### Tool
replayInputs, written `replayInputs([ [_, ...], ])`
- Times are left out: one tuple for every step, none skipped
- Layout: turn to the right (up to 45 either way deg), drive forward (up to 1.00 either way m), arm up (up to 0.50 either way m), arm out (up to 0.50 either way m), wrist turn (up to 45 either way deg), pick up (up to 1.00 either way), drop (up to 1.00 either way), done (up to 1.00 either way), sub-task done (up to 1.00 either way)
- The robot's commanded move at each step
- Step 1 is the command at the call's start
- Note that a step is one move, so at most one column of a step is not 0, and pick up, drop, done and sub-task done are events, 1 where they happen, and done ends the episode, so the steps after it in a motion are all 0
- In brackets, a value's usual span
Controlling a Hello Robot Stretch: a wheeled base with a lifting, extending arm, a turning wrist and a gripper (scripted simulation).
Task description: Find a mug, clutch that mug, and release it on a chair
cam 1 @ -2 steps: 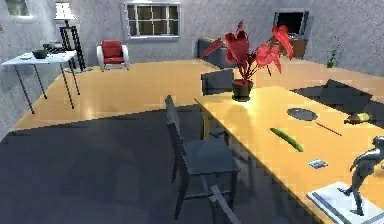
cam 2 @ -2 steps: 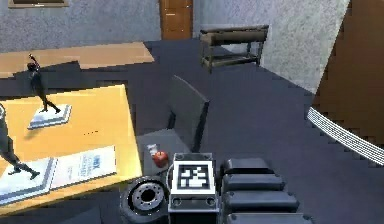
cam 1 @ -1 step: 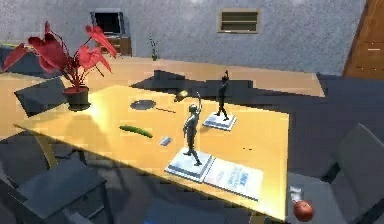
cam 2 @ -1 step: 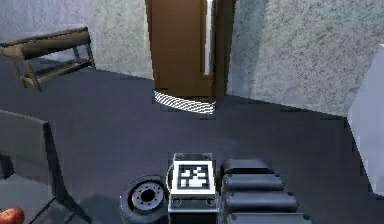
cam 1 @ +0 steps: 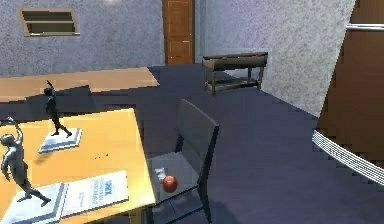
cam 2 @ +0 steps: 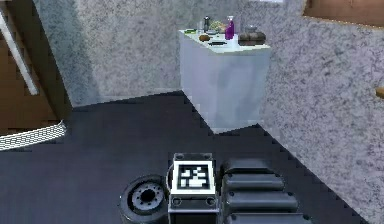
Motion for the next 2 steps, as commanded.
replayInputs([
  [3.0,0.0,0.0,0.0,0.0,0.0,0.0,0.0,0.0],
  [0.0,0.25,0.0,0.0,0.0,0.0,0.0,0.0,0.0],
])
